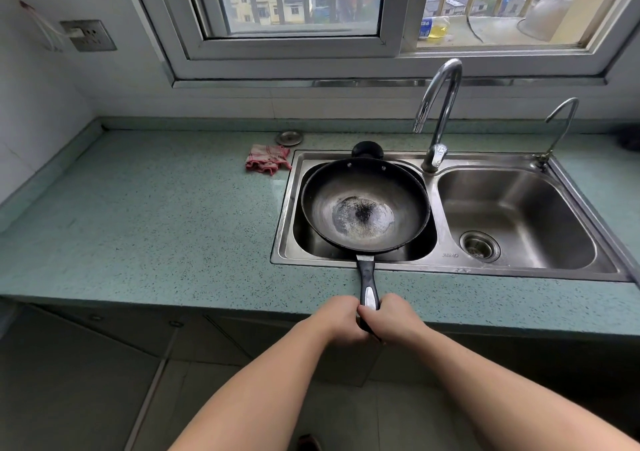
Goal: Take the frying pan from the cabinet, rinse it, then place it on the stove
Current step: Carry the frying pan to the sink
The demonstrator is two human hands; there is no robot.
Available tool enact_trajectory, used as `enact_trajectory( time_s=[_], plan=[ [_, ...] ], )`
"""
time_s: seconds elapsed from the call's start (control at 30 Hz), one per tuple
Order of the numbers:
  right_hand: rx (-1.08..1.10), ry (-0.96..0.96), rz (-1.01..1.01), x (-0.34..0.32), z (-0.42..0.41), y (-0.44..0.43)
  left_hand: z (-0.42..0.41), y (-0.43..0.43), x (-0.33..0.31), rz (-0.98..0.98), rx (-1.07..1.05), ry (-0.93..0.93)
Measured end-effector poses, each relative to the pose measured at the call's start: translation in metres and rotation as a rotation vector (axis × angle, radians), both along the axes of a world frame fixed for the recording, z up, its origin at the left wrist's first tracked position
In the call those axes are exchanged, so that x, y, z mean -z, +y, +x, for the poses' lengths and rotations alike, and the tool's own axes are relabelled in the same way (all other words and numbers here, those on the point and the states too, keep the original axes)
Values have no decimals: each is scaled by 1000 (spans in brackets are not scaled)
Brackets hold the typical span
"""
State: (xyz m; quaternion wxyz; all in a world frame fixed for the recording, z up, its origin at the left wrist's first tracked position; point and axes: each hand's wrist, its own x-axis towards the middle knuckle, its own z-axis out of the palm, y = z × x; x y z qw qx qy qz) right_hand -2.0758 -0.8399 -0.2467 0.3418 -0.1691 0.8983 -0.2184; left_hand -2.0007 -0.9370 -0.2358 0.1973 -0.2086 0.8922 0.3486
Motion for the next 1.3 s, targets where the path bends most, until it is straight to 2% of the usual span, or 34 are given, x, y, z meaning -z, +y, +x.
enact_trajectory(
  time_s=[0.17,0.77,1.07,1.3],
  plan=[
    [-5,46,-3,2,4,-5,6,-5,2,58,-37,19],
    [-71,30,51,-4,1,-10,-1,1,-1,-60,-34,14],
    [-40,78,57,-4,8,-13,-1,-1,-4,-52,-29,13],
    [-25,32,33,-2,10,-17,3,-8,-6,-56,-22,7]
  ],
)
